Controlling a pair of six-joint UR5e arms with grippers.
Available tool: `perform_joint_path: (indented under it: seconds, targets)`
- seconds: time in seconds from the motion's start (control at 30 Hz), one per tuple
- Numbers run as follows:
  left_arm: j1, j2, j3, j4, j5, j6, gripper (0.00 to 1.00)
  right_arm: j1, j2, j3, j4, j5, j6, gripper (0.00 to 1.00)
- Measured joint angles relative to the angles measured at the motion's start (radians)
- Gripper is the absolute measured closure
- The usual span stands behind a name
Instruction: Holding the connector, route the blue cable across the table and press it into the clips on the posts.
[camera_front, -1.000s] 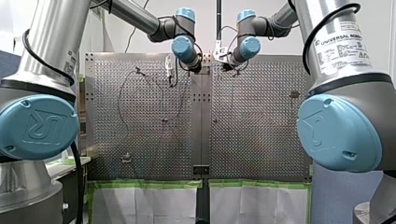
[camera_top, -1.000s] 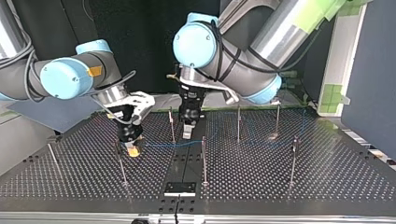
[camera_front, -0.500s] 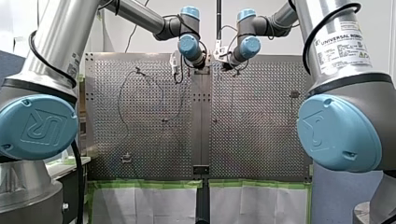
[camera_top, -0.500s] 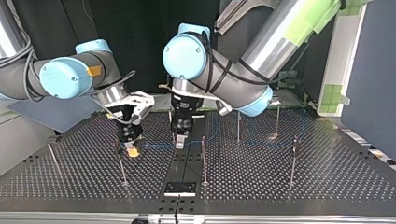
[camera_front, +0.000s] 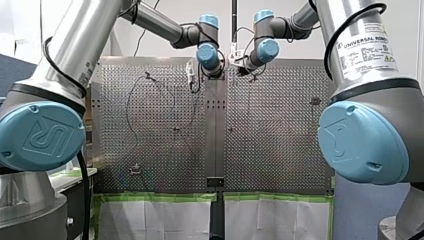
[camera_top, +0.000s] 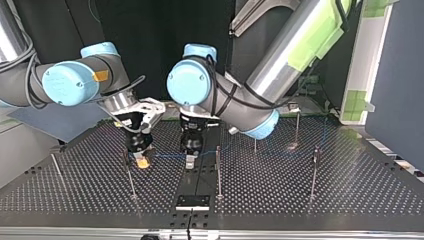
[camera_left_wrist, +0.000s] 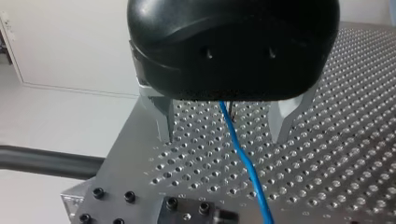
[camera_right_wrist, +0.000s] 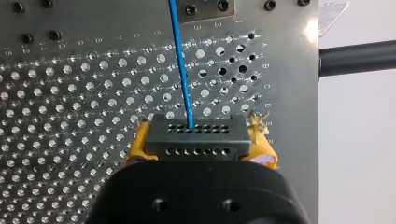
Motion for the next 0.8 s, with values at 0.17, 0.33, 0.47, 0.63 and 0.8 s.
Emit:
perform_joint_path:
  seconds: [0.17, 0.33, 0.47, 0.63, 0.8]
  targets:
    - [0.010, -0.034, 0.046, 0.007, 0.000, -0.002, 0.00, 0.000, 0.000, 0.000, -0.001, -0.001, -0.001, 1.00]
    - [0.018, -0.041, 0.069, 0.003, 0.000, -0.004, 0.00, -0.001, 0.000, 0.000, -0.001, -0.007, -0.001, 1.00]
    - [0.018, -0.041, 0.072, -0.002, 0.000, -0.008, 0.04, -0.001, 0.001, 0.000, -0.002, -0.008, -0.001, 1.00]
    - [0.013, -0.041, 0.072, -0.010, -0.007, -0.010, 0.50, -0.002, 0.001, 0.000, -0.002, -0.008, 0.000, 1.00]
    - [0.007, -0.041, 0.072, -0.013, -0.016, -0.008, 1.00, -0.002, 0.000, 0.000, -0.001, -0.008, -0.001, 1.00]
